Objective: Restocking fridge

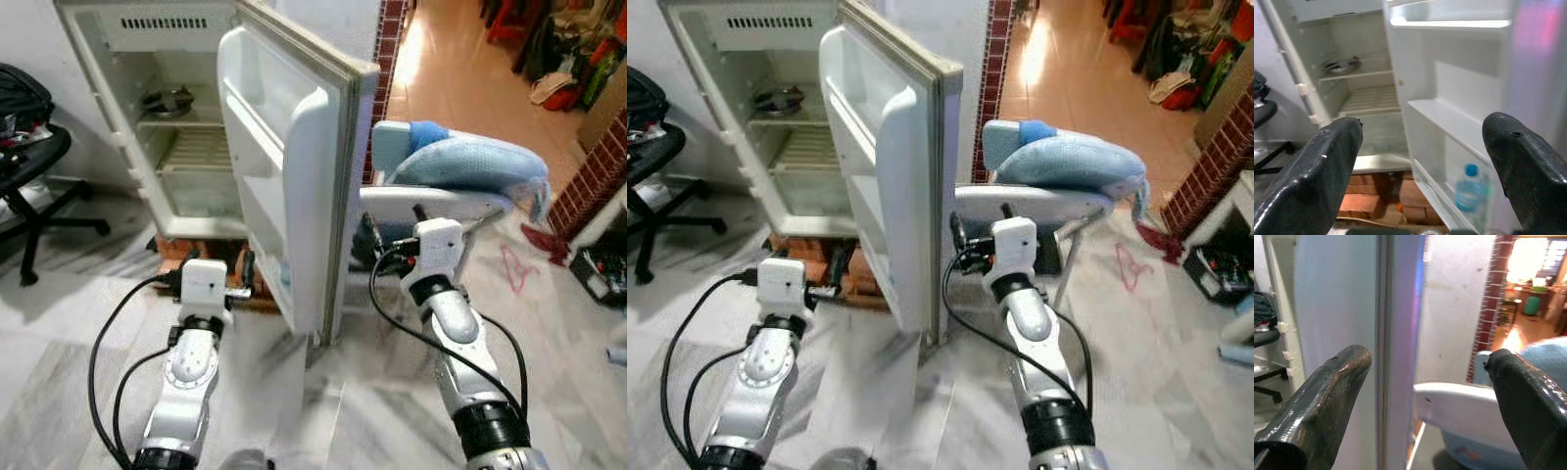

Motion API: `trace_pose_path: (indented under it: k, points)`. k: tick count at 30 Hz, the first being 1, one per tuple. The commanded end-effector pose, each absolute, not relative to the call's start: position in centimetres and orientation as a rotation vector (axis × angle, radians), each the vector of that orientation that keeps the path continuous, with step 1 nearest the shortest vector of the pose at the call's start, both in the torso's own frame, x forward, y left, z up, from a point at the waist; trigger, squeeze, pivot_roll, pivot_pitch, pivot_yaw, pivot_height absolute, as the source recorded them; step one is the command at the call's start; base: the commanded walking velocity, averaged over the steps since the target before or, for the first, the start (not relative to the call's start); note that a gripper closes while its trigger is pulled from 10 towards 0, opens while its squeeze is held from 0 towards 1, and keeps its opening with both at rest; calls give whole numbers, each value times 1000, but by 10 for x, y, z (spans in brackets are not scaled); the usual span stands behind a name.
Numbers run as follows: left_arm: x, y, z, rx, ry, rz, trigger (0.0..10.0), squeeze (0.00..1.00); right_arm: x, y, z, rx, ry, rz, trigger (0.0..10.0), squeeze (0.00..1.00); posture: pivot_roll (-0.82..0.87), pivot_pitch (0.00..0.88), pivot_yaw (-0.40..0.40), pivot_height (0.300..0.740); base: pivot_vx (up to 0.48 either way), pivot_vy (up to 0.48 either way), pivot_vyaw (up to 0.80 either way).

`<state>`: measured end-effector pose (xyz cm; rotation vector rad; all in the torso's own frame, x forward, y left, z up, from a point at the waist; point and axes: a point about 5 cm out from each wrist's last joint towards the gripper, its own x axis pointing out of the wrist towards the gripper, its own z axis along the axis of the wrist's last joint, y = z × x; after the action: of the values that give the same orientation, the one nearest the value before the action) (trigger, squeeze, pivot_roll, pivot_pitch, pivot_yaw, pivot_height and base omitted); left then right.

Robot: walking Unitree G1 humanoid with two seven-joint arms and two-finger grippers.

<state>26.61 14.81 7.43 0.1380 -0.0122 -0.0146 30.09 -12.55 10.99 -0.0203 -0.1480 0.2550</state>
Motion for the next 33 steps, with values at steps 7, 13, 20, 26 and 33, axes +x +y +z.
trace_pose_path:
  k: [7,13,20,26,33]
  points:
    - [268,156,69,138,32,27,10000,0,310,-109,120,-89,-187,327,10000,0,135,18,-13,740,0,0,343]
    - [267,157,68,148,36,40,10000,0,324,-98,129,-51,-200,339,10000,0,148,23,-17,740,0,0,667]
    - [265,158,71,148,19,40,10000,0,326,-93,129,-33,-198,341,10000,0,156,27,-18,740,0,0,0]
    - [266,158,69,153,28,30,10000,0,330,-83,132,-2,-195,356,10000,0,150,28,-8,740,0,0,0]
    - [268,156,69,157,31,19,10000,0,338,-61,140,29,-193,392,10000,0,147,26,-2,740,0,0,0]
